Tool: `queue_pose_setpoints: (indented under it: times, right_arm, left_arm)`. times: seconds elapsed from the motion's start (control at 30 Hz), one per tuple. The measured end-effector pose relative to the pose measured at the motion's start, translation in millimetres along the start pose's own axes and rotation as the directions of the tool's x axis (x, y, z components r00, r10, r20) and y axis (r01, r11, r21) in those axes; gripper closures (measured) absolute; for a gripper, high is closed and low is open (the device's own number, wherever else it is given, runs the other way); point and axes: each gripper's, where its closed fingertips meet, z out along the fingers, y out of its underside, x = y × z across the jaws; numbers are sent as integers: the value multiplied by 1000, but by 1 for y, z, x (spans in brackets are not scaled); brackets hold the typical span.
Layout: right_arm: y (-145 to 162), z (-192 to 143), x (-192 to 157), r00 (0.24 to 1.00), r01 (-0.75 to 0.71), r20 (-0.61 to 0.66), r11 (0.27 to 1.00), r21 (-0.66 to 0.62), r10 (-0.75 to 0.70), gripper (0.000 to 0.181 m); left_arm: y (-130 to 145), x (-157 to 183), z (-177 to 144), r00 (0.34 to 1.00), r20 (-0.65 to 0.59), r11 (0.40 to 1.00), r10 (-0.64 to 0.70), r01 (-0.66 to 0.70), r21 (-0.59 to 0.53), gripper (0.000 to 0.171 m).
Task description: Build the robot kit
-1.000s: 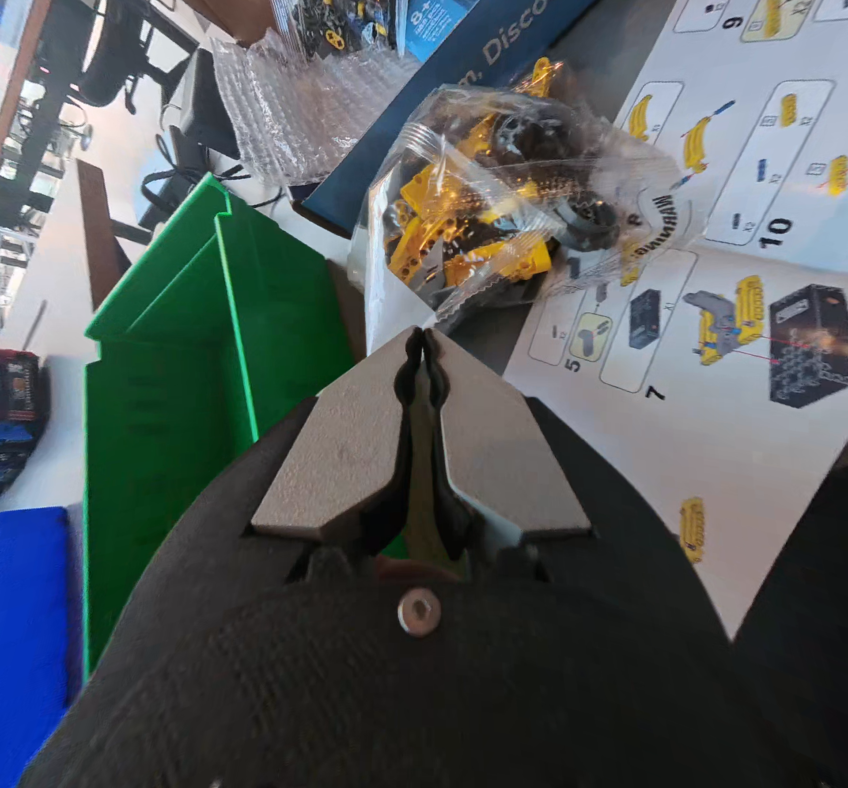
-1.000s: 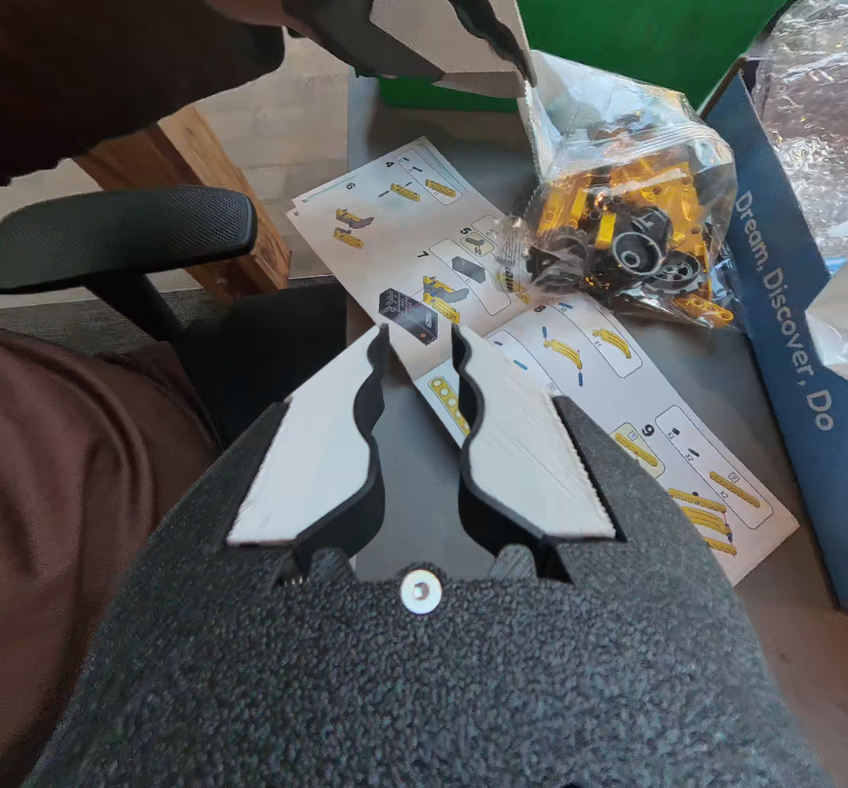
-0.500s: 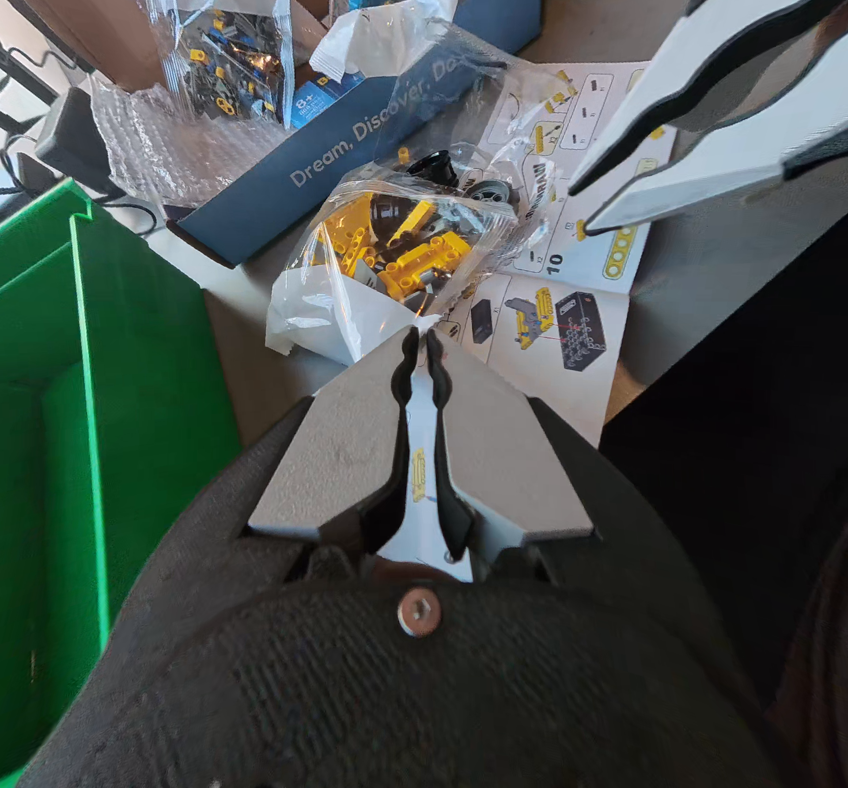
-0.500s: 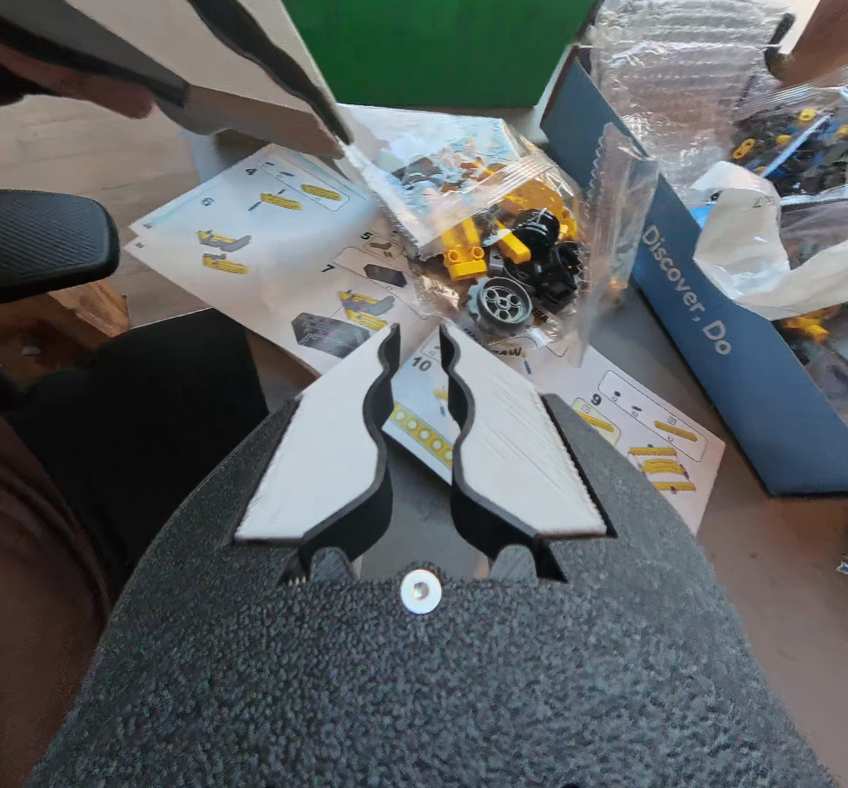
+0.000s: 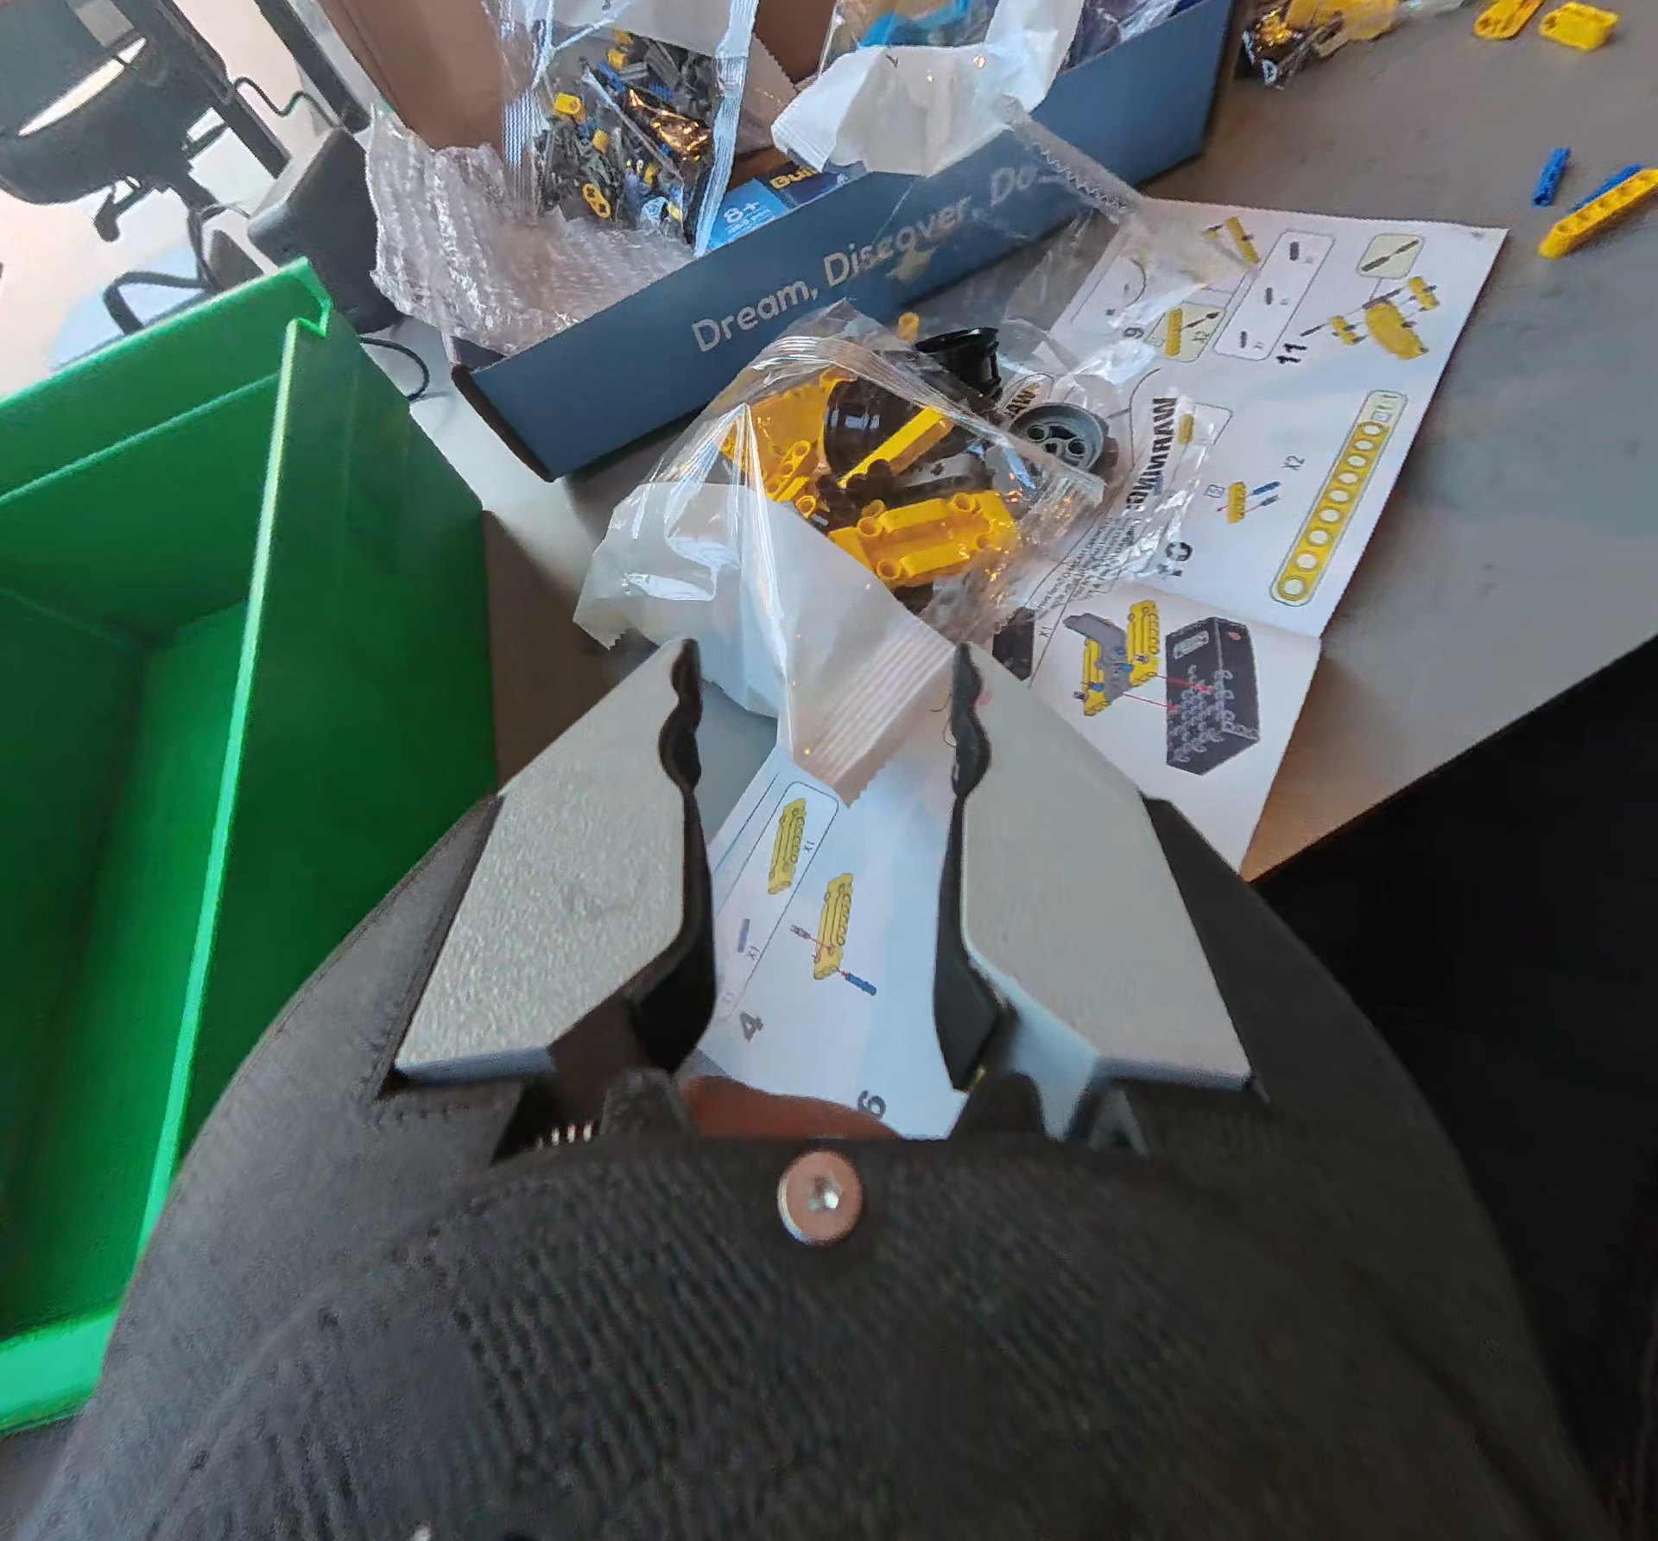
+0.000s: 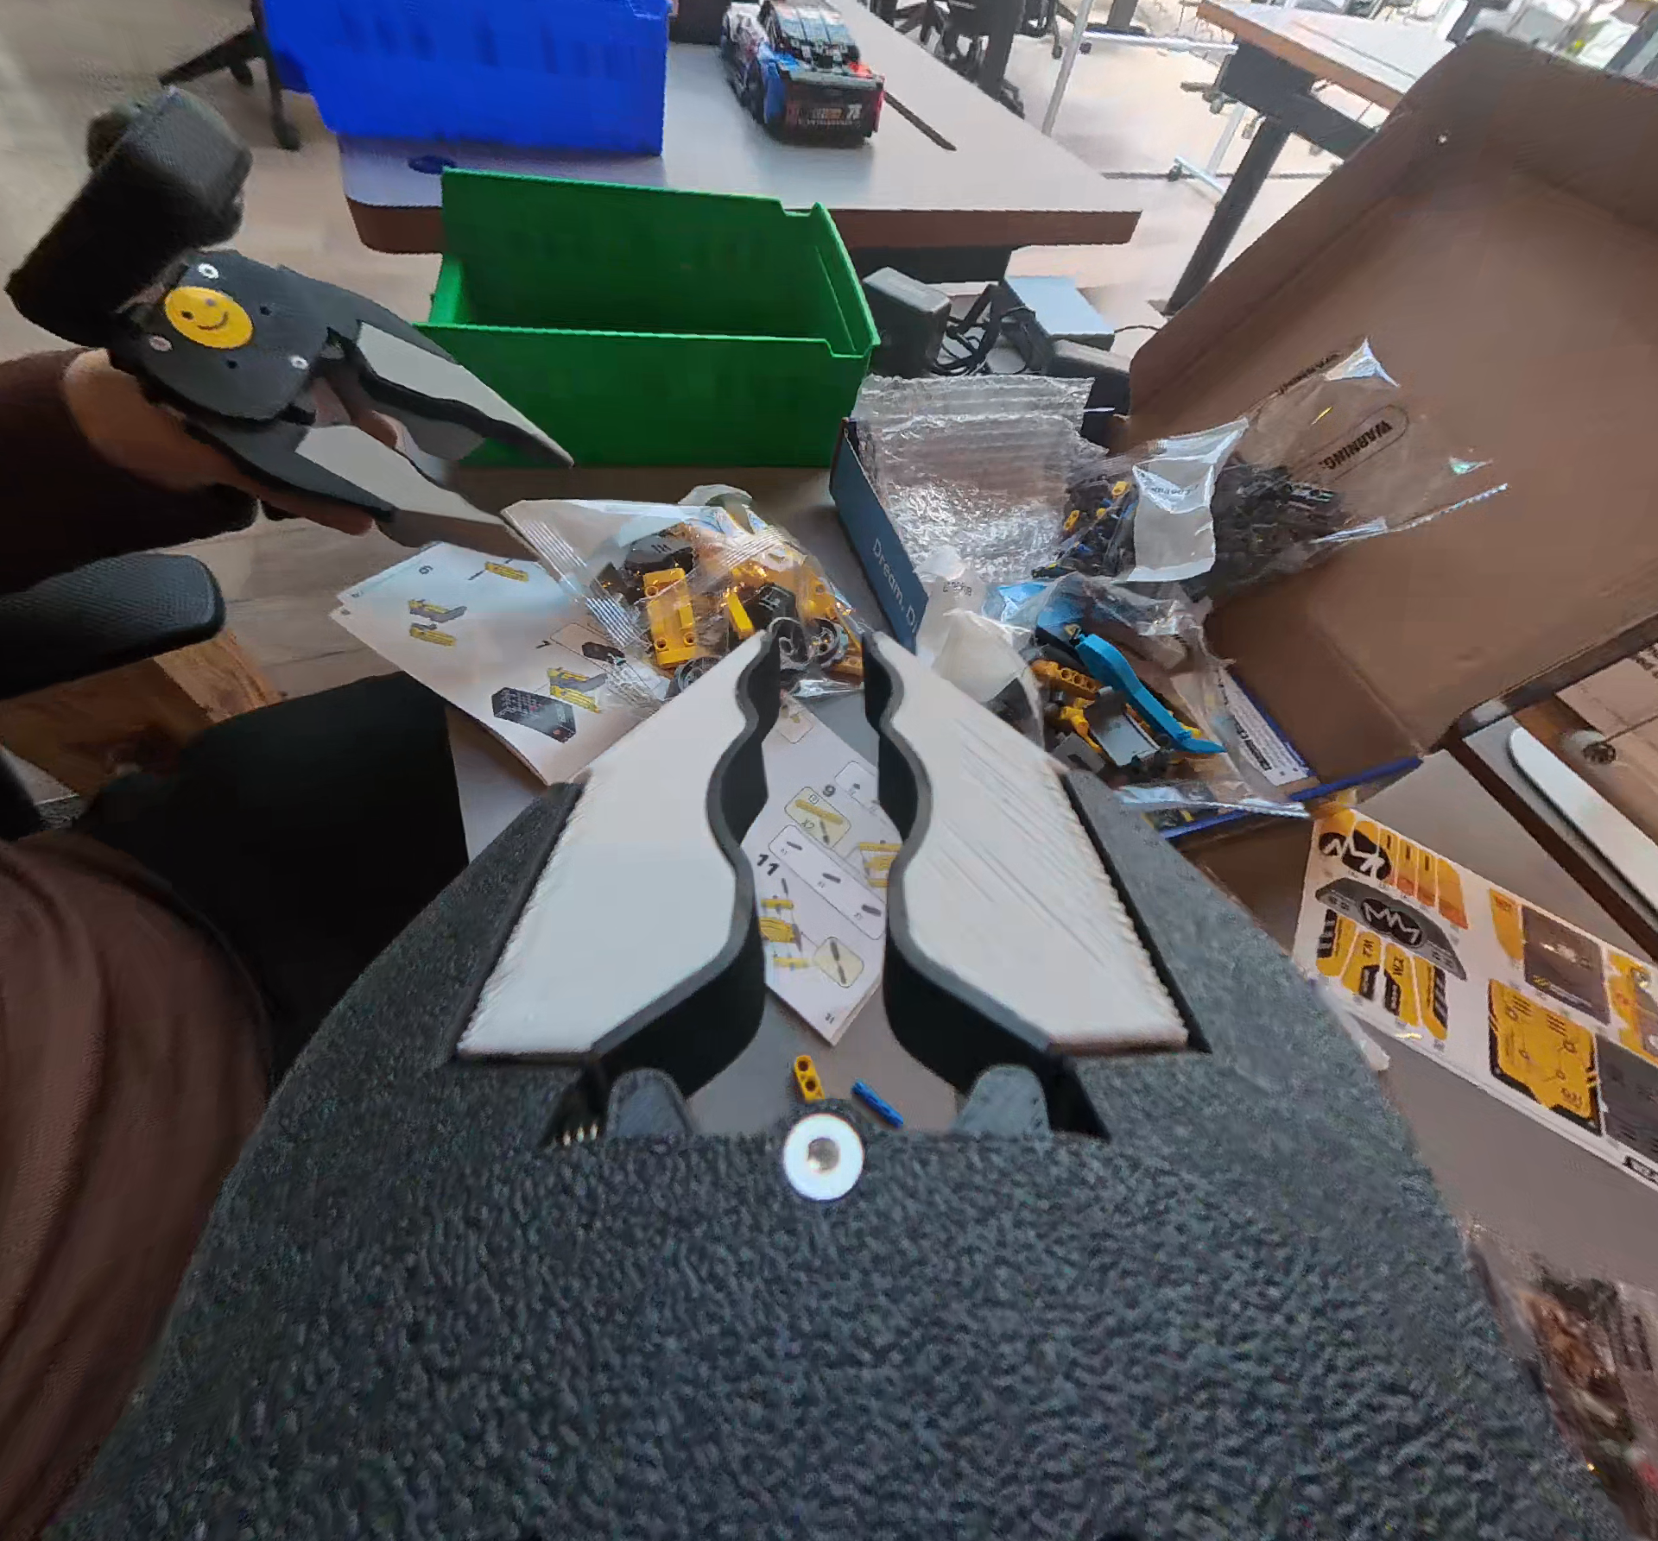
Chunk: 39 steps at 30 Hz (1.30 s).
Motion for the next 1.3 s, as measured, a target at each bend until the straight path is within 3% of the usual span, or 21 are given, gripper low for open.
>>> queue_pose_setpoints:
  times: [0.1,0.2,0.33,0.37,0.63,0.8,0.9,1.0,1.1,1.17,1.3]
  right_arm:
    - [-12,3,9,999,38,-9,999,29,-38,163]
    - [-16,14,5,998,47,44,998,41,-49,163]
    - [-6,24,5,993,107,50,994,-12,-106,163]
    - [-5,25,6,992,121,46,992,-22,-120,163]
    - [-3,27,-4,986,146,91,988,-40,-142,163]
    - [1,34,-18,985,116,133,991,-64,-107,159]
    - [14,47,-44,969,108,234,988,-114,-79,156]
    - [31,67,-80,934,170,342,973,-158,-108,156]
    - [35,100,-106,930,119,363,980,-161,-53,156]
    - [48,124,-112,945,123,322,972,-201,-53,156]
    - [85,157,-93,972,215,162,921,-324,-169,156]
  left_arm:
    - [-2,-5,6,995,48,996,87,-86,-23,118]
    - [4,-10,16,984,90,987,151,-144,-75,128]
    - [1,-15,24,978,126,983,169,-158,-95,169]
    - [-2,-18,24,977,140,984,161,-149,-92,171]
    - [-18,-24,25,987,141,997,72,-66,-49,171]
    - [-14,-18,10,992,43,992,-116,118,-46,109]
    - [2,-12,4,994,12,990,-105,105,-91,96]
    - [13,-9,11,999,19,995,27,-25,-97,97]
    - [17,-14,22,981,71,977,181,-172,-126,108]
    - [17,-8,26,966,62,963,252,-244,-116,130]
    - [21,-3,29,957,45,952,288,-281,-118,140]
